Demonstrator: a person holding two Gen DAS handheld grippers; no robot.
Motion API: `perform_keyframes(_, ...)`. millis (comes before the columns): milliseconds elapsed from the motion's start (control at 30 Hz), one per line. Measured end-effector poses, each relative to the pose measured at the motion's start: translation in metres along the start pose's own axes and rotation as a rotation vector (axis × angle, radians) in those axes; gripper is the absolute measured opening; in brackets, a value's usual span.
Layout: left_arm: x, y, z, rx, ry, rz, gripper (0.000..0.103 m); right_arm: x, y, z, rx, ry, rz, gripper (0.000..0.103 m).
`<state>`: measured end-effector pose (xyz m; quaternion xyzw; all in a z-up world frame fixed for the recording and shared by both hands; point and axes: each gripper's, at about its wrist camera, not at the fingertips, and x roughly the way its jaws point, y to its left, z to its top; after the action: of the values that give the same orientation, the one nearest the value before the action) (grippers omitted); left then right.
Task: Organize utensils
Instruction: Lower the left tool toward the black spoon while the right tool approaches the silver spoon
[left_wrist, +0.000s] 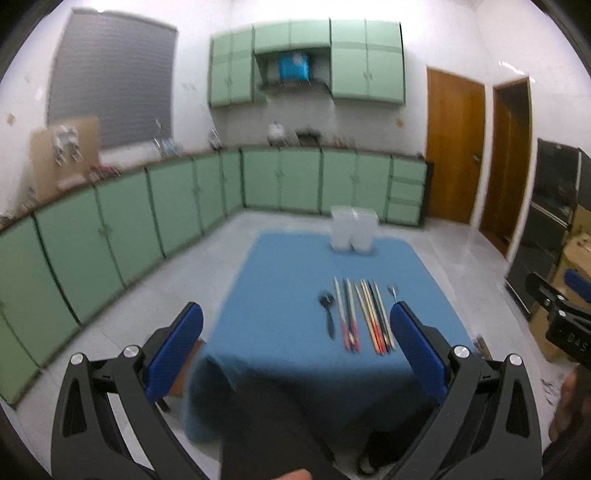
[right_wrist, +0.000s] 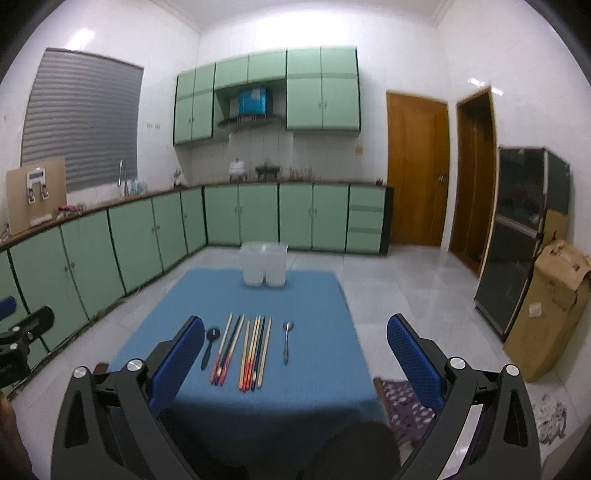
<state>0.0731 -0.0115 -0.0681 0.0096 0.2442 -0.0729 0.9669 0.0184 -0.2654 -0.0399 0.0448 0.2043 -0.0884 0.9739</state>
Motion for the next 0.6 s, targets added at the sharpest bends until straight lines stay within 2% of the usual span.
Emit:
perform_keyframes(33,0.011,0.0,-0.004,-0.001,0.025,-0.014,0.098,0.013,-0.003,-0.005,0.012,0.038,0.013,0.096)
perform_keyframes(100,0.031,-0.001,-0.012,0.001,0.066,-0.036,0.098,0.035,-0.005,-0.012,0.026,0.095,0.033,0.088)
perform_keyframes(167,0.055,-0.003,-0.02,0.012,0.101,-0.052,0.098,0.058,-0.007,-0.02,0.026,0.147,0.043,0.083)
perform_keyframes(367,0.125,0.002,-0.035,0.005,0.165,-0.058,0.098,0.125,-0.004,-0.039,0.013,0.24,0.095,0.064)
perform_keyframes(600,0.211,-0.002,-0.053,0.016,0.252,-0.048,0.098,0.209,0.0,-0.07,-0.009,0.332,0.133,0.062)
